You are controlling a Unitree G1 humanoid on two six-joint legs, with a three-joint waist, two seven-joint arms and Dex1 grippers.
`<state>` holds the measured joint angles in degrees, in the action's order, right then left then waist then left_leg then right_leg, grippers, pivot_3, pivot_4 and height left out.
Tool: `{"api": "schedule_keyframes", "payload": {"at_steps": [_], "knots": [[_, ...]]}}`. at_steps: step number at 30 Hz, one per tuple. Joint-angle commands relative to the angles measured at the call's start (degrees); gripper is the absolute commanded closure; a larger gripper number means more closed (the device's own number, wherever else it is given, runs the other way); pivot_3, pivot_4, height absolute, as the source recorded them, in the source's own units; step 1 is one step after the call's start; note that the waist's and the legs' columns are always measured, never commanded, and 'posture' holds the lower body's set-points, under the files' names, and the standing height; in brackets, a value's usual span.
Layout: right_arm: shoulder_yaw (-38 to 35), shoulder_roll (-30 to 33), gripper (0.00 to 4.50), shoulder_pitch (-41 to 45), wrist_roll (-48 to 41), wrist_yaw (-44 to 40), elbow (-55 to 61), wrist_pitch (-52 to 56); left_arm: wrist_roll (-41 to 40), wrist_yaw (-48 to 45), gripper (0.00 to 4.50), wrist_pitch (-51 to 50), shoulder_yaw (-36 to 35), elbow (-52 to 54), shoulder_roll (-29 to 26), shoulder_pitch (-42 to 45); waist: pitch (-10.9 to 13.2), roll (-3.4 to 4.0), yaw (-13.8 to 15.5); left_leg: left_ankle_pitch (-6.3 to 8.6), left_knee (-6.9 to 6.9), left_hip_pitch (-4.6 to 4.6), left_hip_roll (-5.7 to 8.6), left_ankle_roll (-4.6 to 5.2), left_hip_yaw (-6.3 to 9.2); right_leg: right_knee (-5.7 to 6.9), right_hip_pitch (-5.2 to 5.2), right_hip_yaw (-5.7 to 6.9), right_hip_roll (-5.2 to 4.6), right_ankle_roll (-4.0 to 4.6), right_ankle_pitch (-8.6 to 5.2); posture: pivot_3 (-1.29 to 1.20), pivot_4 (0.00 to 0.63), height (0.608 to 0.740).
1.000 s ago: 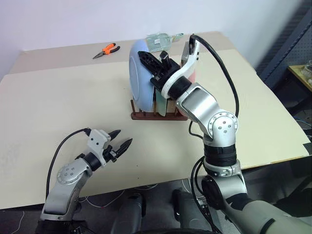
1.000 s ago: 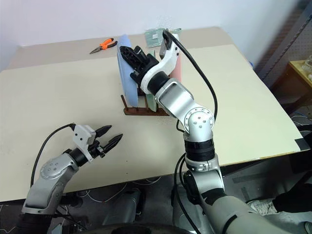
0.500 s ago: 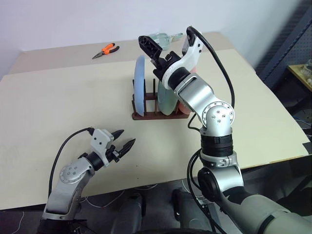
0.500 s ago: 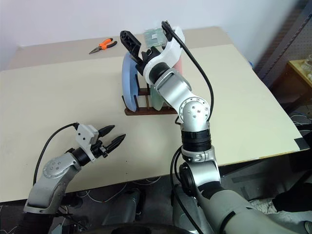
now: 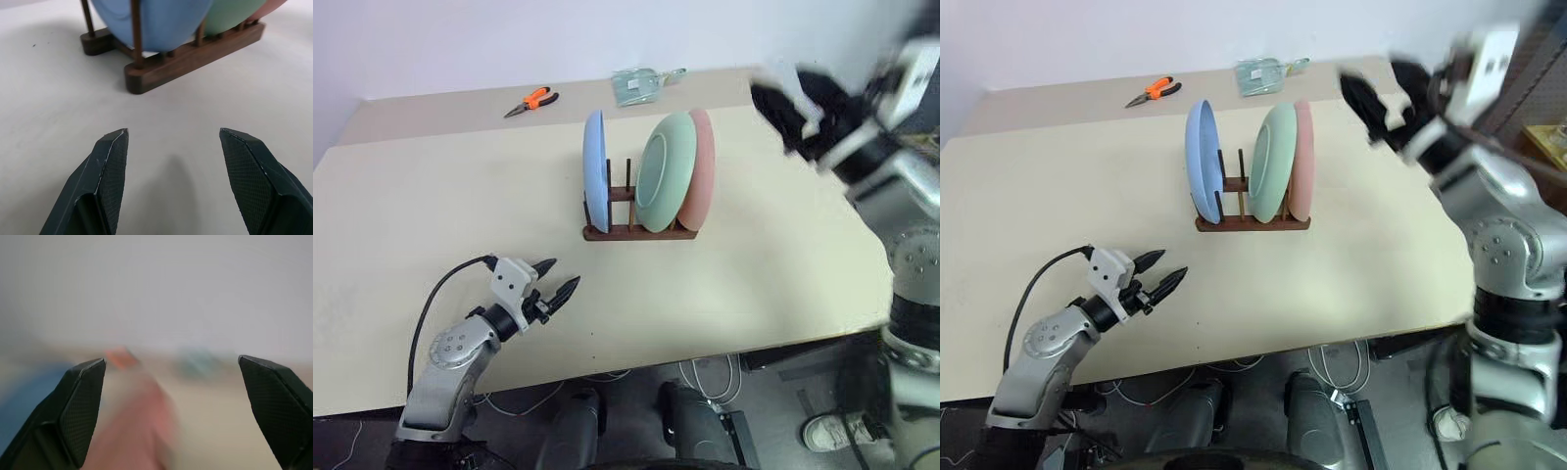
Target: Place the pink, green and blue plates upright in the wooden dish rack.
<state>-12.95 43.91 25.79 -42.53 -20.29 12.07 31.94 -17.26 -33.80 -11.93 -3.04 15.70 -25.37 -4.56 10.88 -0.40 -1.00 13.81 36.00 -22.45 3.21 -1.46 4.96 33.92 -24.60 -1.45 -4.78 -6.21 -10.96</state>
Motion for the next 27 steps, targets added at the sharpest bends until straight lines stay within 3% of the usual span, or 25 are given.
{"api": "schedule_keyframes", "payload": {"at_steps": [1, 7, 15, 27], "knots": [[1.16, 4.40, 1.37, -5.39, 2.09, -11.76, 11.09, -3.90, -0.46, -2.25, 1.47, 1.08, 0.09, 1.10, -1.17, 0.79, 0.07, 0.14, -0.22, 0.04, -0.01, 0.04, -0.03, 0.07, -0.10, 0.06, -0.04, -0.06, 0.01, 0.00, 0.00, 0.00, 0.150, 0.739], [1.95, 6.45, 4.47, -13.46, -5.21, -18.26, 25.79, 1.84, -0.88, -5.49, 1.47, -0.49, 3.99, 3.28, -1.42, 2.93, 0.10, -0.06, 0.42, 0.10, 0.20, 0.02, -0.11, 0.17, -0.08, 0.14, 0.00, -0.02, 0.09, -0.04, -0.02, 0.00, 0.150, 0.739], [18.00, 2.44, 4.47, -7.70, 14.30, -9.94, 22.91, 2.56, -1.69, -5.99, 1.47, -3.17, 7.65, 6.70, 0.06, 4.72, 0.08, -0.25, 0.43, 0.11, 0.21, -0.04, -0.04, 0.14, -0.14, -0.10, 0.05, 0.08, -0.26, -0.03, -0.01, 0.00, 0.150, 0.739], [25.76, -5.08, 4.47, 0.79, 29.65, -7.48, 14.05, 1.70, -2.11, -5.67, 1.47, -4.73, 10.25, 9.68, 1.55, 3.98, 0.09, -0.26, 0.32, 0.11, 0.19, -0.04, -0.02, 0.15, -0.15, -0.09, 0.04, 0.13, -0.23, 0.02, 0.05, 0.00, 0.150, 0.739]]}}
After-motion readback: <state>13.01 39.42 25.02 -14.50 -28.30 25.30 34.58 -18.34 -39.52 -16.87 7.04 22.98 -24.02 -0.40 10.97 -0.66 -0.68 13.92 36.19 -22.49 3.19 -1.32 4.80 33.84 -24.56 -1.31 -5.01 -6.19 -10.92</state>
